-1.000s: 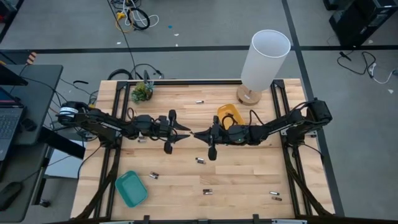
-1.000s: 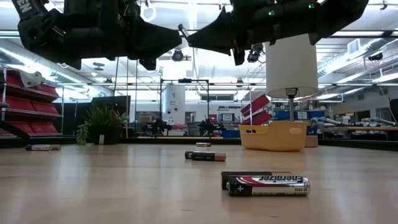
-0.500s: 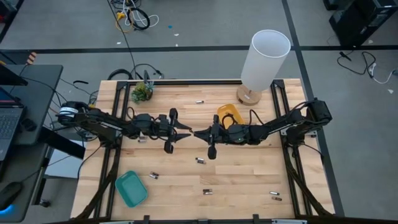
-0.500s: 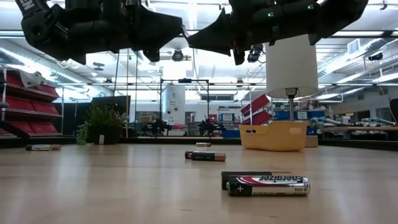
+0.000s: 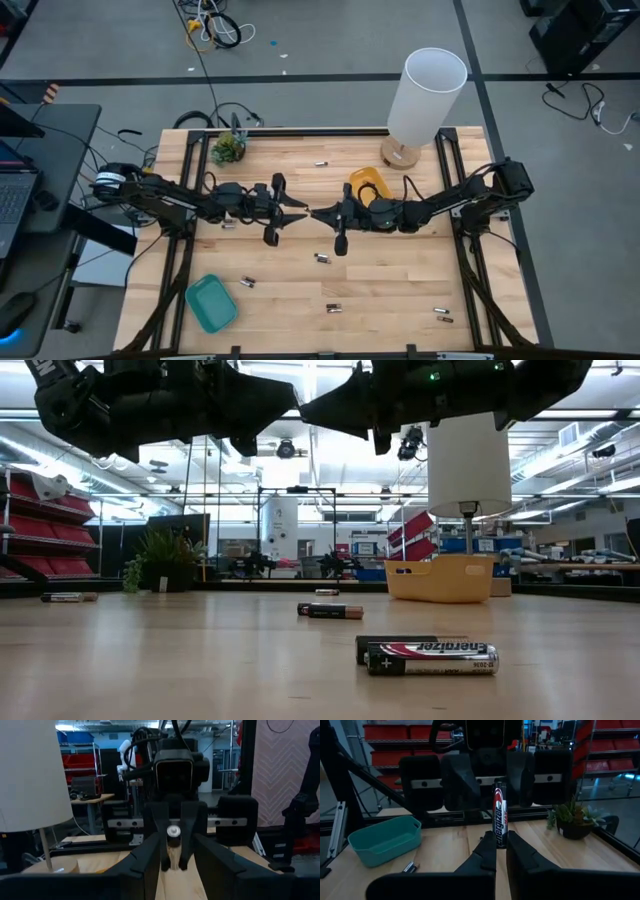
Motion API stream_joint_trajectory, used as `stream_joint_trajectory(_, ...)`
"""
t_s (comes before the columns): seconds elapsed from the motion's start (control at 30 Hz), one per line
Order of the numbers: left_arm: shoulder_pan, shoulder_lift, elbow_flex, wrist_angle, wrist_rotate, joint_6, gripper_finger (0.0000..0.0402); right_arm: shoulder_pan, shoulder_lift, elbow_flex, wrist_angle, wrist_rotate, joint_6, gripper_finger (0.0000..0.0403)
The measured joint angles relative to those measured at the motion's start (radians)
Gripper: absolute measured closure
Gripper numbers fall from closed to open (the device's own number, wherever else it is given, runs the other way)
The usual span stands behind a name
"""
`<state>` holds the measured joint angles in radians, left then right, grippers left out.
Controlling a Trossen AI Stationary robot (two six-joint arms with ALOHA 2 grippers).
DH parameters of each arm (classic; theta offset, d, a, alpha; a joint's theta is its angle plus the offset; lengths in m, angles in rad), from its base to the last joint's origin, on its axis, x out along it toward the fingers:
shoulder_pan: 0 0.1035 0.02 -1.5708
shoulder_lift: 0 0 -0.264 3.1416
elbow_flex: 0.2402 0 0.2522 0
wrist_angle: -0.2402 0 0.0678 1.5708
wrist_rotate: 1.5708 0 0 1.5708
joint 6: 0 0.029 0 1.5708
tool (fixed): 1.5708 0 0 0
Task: Sort batteries
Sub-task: Put the silver battery into the blue bin
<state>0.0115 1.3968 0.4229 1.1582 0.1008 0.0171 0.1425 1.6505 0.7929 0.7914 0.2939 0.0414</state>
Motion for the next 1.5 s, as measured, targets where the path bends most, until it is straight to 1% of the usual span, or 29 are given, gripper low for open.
stream_joint_trajectory(0.27,0.0,0.0,0.002,0.0,-0.014,-0.007,0.0271,0.0,0.0,0.0,0.001,-0.002,0.0,0.0389)
stream_joint_trajectory(0.4,0.0,0.0,0.032,-0.025,-0.021,-0.022,0.0273,-0.001,0.0,0.0,0.001,-0.003,0.0,0.0389)
stream_joint_trajectory(0.53,0.0,0.0,0.062,-0.101,-0.023,-0.022,0.0294,-0.001,0.0,0.0,0.001,-0.003,0.0,0.0389)
stream_joint_trajectory(0.7,0.0,0.0,0.064,-0.119,-0.022,-0.026,0.033,-0.002,0.0,-0.001,0.002,-0.003,0.0,0.0388)
stream_joint_trajectory(0.83,0.0,0.0,0.064,-0.121,-0.021,-0.033,0.035,-0.002,0.0,-0.001,0.002,-0.003,0.0,0.0388)
stream_joint_trajectory(0.97,0.0,0.0,0.064,-0.124,-0.021,-0.05,0.0351,-0.002,0.0,-0.001,0.002,-0.003,0.007,0.0387)
stream_joint_trajectory(1.13,0.0,-0.004,0.065,-0.172,-0.044,-0.05,0.0351,-0.002,0.0,-0.002,-0.012,0.003,0.016,0.0382)
stream_joint_trajectory(1.23,0.001,-0.052,0.068,-0.262,-0.065,-0.047,0.0351,0.002,0.001,-0.002,-0.009,0.078,0.038,0.0364)
stream_joint_trajectory(1.27,0.001,-0.077,0.065,-0.321,-0.08,-0.046,0.0351,0.006,0.001,-0.002,-0.006,0.122,0.039,0.0355)
stream_joint_trajectory(1.4,-0.001,-0.224,0.063,-0.568,-0.186,-0.019,0.0351,0.018,-0.002,-0.001,-0.013,0.238,0.012,0.0315)
stream_joint_trajectory(1.5,-0.01,-0.336,0.064,-0.766,-0.212,-0.05,0.0351,0.026,-0.002,-0.001,-0.014,0.29,-0.021,0.0287)
